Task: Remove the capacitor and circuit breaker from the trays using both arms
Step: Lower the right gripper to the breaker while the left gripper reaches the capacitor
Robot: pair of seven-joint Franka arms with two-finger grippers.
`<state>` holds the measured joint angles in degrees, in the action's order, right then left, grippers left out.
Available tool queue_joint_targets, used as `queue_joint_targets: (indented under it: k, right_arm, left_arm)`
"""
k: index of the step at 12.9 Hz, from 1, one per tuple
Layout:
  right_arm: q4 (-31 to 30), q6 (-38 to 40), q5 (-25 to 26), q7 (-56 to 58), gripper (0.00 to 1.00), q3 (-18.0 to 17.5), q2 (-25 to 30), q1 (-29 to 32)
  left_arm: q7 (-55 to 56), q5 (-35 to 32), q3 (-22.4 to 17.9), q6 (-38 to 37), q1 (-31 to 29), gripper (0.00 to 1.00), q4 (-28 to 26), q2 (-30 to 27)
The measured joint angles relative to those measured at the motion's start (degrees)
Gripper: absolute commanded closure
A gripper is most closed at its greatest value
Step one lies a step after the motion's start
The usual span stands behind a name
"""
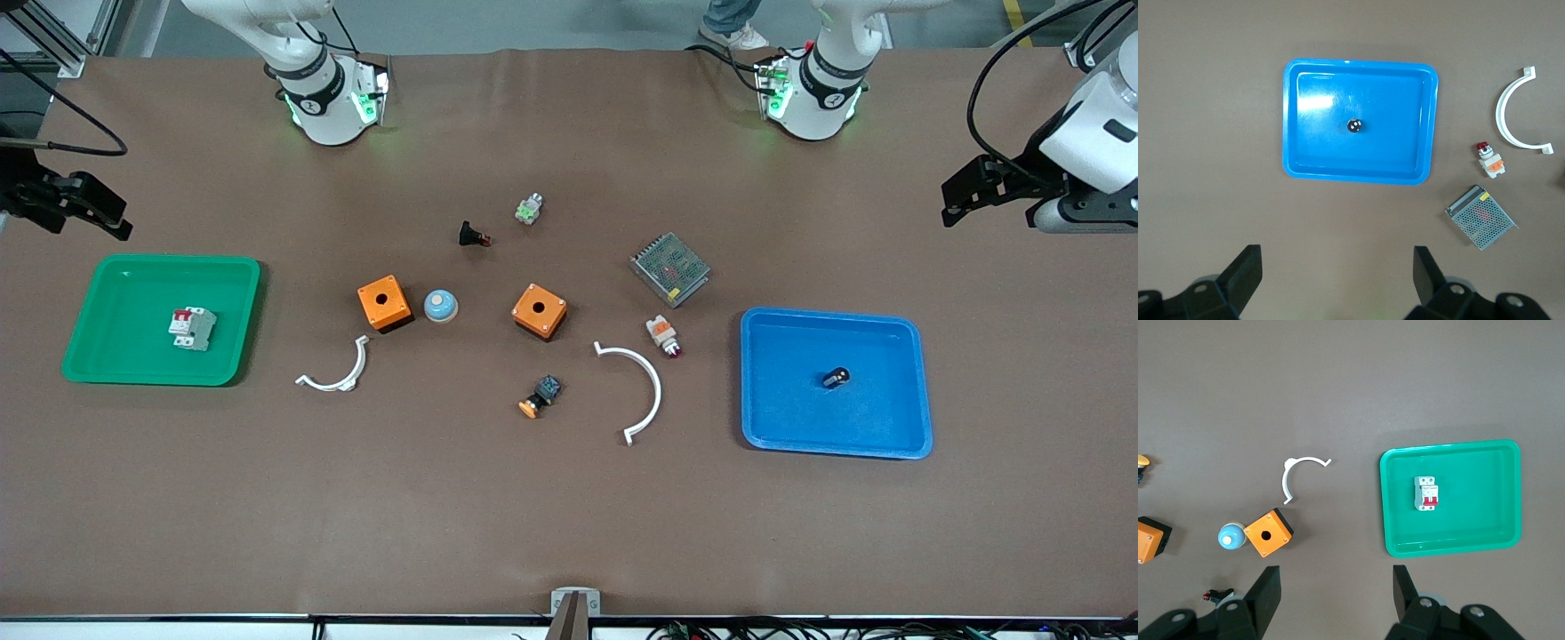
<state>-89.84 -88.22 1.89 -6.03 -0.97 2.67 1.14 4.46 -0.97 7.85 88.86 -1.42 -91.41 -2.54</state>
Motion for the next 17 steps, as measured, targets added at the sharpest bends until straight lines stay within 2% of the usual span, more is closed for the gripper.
queue_joint_targets:
  k: [5, 8, 10, 13, 15, 17]
  right_arm:
    - [0.0, 0.5, 0.0, 0.2, 0.00, 0.0, 0.0, 0.0]
    - [0.0, 0.6, 0.0, 0.2, 0.00, 0.1, 0.0, 0.0]
    - [-0.3, 1.9, 0.1, 0.2, 0.00, 0.2, -0.3, 0.2]
    - [-4.5, 2.7, 0.2, 0.3, 0.00, 0.3, -2.0, 2.9]
    - [-8.4, -1.7, 0.3, 2.0, 0.00, 0.5, -5.5, 5.2]
    - [-10.3, -5.3, 0.4, 6.9, 0.00, 0.6, -9.9, 8.0]
  left_arm:
    - [0.0, 0.0, -0.5, 0.0, -0.2, 0.00, 0.2, 1.5]
    - [0.2, 0.0, -0.7, 0.8, -0.7, 0.00, -0.4, 7.1]
    - [0.3, 0.0, -0.8, 9.5, -1.8, 0.00, -4.7, 10.9]
    - [0.3, 0.0, -0.8, 26.8, -2.7, 0.00, -15.4, 14.2]
    - [0.3, 0.0, -0.8, 33.6, -2.7, 0.01, -18.6, 17.8]
    - [0.4, 0.0, -0.7, 40.2, -2.6, 0.08, -19.6, 22.1]
